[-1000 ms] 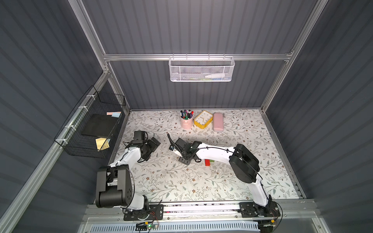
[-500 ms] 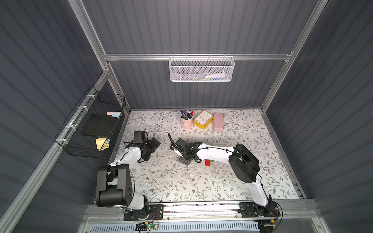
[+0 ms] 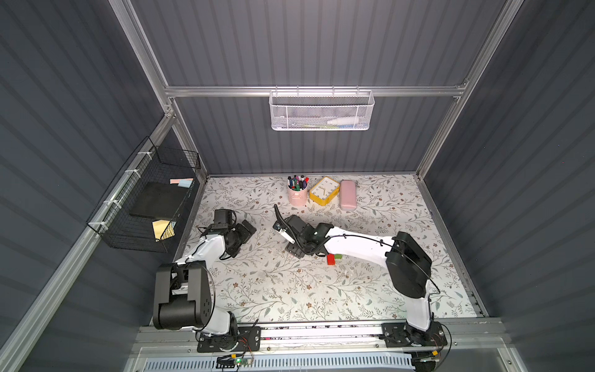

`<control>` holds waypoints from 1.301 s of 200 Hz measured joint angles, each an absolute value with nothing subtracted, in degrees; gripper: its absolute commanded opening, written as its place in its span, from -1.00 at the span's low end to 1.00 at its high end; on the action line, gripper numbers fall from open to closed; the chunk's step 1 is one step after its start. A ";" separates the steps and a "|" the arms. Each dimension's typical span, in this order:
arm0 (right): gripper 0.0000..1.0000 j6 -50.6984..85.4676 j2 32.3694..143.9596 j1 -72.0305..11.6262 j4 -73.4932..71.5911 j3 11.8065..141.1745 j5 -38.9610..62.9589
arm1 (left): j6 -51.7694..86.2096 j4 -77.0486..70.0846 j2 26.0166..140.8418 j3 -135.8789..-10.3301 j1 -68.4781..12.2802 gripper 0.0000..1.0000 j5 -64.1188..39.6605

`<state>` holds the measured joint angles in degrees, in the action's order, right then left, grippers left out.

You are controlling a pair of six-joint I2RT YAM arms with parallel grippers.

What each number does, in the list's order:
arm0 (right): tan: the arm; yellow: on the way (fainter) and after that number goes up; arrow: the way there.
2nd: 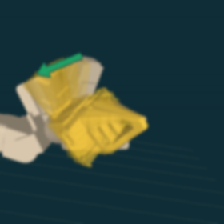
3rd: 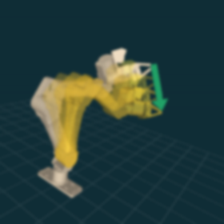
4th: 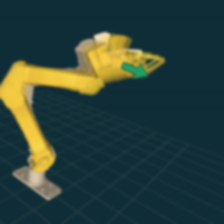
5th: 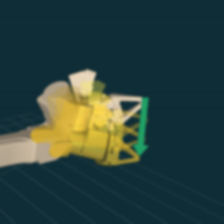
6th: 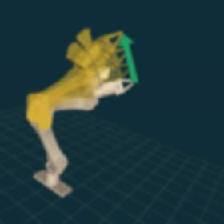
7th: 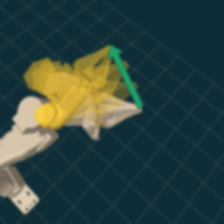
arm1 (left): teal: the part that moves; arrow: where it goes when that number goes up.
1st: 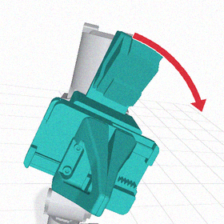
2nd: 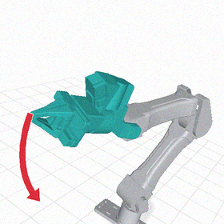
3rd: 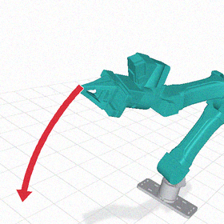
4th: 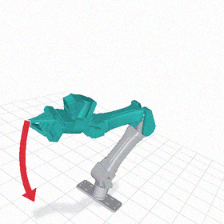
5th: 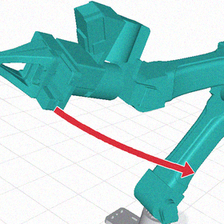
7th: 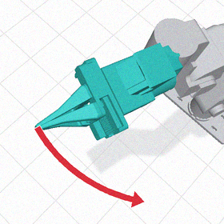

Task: Assemble the number 6 with building blocks
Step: Place the building block at the center of the board, then assemble the building block at the center of the board.

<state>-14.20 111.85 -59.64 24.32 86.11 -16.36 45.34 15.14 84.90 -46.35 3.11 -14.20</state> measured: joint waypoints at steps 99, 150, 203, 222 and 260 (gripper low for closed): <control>0.50 18.55 102.41 -52.80 18.55 81.60 -9.30 | 49.52 11.25 84.38 -47.13 -8.14 0.99 -15.94; 0.50 45.69 94.87 -41.80 -2.15 59.75 10.50 | 60.71 -3.77 84.42 -38.48 -9.43 0.99 -22.87; 0.50 64.31 98.63 -38.98 -23.77 50.09 26.61 | 71.53 -17.08 84.42 -33.85 -13.45 0.99 -23.99; 0.49 67.90 100.40 -39.51 -29.80 50.26 30.15 | 74.52 -19.53 84.93 -33.61 -15.20 0.99 -23.94; 0.49 71.26 102.80 -40.03 -33.36 50.33 32.58 | 78.13 -20.91 87.07 -33.61 -16.88 0.99 -23.94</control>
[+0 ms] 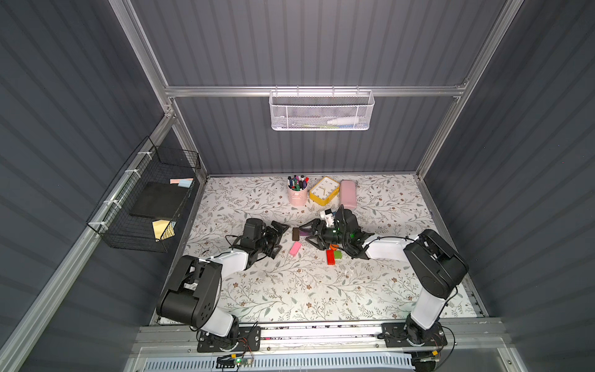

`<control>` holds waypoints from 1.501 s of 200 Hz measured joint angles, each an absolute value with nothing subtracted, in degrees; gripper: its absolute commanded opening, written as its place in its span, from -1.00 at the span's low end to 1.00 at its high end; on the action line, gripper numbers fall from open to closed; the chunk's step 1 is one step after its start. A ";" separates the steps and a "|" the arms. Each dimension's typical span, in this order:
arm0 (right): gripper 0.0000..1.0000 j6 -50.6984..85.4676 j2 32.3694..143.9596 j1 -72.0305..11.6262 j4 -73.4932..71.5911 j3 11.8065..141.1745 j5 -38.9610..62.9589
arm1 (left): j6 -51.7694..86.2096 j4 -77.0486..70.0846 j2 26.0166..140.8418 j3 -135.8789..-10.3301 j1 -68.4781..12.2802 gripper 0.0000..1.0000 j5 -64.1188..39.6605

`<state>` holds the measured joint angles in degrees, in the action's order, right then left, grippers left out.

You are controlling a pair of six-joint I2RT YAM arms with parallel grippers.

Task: Assemble the number 6 with building blocks
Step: Assemble the building block at the center of the board.

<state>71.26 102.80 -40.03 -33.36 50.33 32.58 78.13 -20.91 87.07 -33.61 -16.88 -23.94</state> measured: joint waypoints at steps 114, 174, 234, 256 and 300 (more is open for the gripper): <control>0.47 73.82 111.11 -40.62 -34.98 51.77 34.15 | 85.17 -29.93 91.05 -31.16 -17.28 0.99 -24.05; 0.47 73.76 113.86 -40.62 -36.40 53.25 34.94 | 87.37 -30.24 91.13 -30.98 -17.65 0.99 -23.90; 0.47 73.54 115.85 -40.62 -35.75 54.17 34.96 | 89.56 -31.99 91.98 -30.74 -18.26 0.99 -24.14; 0.47 73.49 116.03 -40.62 -35.99 54.87 34.96 | 89.67 -33.19 92.60 -30.74 -18.70 0.99 -24.43; 0.47 73.47 117.56 -40.62 -36.23 56.21 35.27 | 91.18 -34.02 93.17 -30.74 -19.14 0.99 -25.06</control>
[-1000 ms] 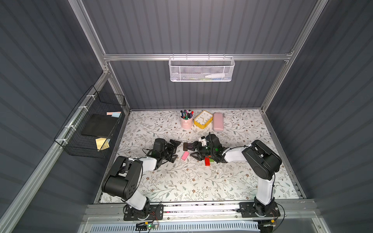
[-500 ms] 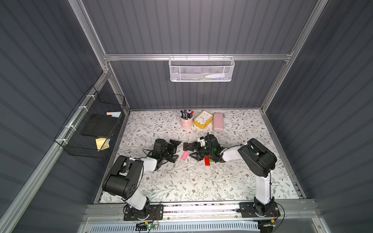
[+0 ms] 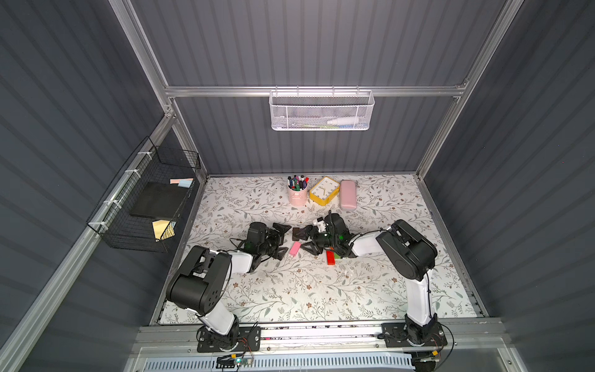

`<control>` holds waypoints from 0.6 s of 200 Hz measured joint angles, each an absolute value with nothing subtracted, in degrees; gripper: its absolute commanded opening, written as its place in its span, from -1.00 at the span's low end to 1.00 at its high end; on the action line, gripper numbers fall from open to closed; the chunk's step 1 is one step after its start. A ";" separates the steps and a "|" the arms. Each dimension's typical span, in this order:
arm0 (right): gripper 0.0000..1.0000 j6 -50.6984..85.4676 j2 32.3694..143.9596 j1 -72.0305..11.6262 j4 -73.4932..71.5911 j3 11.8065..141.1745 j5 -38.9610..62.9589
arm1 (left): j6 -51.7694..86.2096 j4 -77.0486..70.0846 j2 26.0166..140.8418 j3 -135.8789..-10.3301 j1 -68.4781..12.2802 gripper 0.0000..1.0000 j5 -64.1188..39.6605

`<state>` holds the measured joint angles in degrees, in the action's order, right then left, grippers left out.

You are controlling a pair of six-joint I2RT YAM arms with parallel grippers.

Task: Assemble the number 6 with building blocks
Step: Assemble the building block at the center of the board.

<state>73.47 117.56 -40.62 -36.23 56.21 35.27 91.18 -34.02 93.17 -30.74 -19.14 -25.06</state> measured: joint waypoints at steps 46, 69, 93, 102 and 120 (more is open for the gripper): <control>0.47 73.43 117.67 -40.62 -36.23 56.29 35.44 | 91.59 -34.04 93.19 -30.79 -19.20 0.99 -25.21; 0.47 73.25 117.71 -40.64 -36.21 56.60 35.46 | 91.61 -34.04 93.23 -30.79 -19.53 0.99 -25.21; 0.47 73.01 118.56 -40.64 -36.38 57.82 35.70 | 91.74 -34.04 93.25 -30.81 -19.53 0.99 -25.23; 0.47 72.95 118.87 -40.64 -36.40 58.06 35.77 | 91.74 -34.06 93.27 -30.81 -19.53 0.99 -25.23; 0.47 72.86 119.31 -40.66 -36.42 58.15 35.81 | 91.74 -34.13 93.32 -30.81 -19.53 0.99 -25.23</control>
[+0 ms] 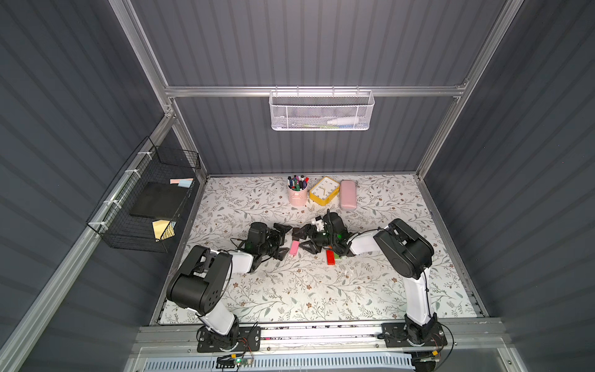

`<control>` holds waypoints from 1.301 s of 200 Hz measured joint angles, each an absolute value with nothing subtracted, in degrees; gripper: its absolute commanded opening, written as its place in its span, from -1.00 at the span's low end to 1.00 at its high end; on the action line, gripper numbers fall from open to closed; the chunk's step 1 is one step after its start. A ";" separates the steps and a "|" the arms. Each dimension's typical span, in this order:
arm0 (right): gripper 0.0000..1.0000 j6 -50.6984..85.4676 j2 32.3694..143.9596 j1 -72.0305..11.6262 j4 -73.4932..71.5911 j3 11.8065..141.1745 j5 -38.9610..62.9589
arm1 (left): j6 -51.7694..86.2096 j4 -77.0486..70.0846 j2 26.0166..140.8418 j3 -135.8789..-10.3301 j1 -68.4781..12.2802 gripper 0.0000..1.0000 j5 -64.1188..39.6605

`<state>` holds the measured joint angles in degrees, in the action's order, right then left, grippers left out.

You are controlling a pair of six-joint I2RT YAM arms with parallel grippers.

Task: Assemble the number 6 with building blocks
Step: Assemble the building block at the center of the board.

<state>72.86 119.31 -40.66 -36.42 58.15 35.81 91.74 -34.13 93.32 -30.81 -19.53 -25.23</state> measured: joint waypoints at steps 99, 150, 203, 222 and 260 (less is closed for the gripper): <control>0.47 72.75 119.57 -40.66 -36.62 58.17 35.79 | 91.74 -34.59 94.54 -31.83 -19.53 0.99 -25.63; 0.47 72.55 119.57 -40.66 -36.80 58.19 35.79 | 91.74 -34.57 94.56 -31.90 -19.53 0.99 -25.63; 0.47 72.16 119.57 -40.64 -36.77 58.19 35.73 | 91.74 -34.57 94.56 -31.90 -19.53 0.99 -25.63; 0.47 71.99 119.57 -40.64 -36.80 58.19 35.57 | 91.72 -34.57 94.56 -31.90 -19.53 0.99 -25.63; 0.47 71.79 119.57 -40.62 -36.80 58.33 35.29 | 91.74 -34.48 94.56 -31.99 -19.53 0.99 -25.63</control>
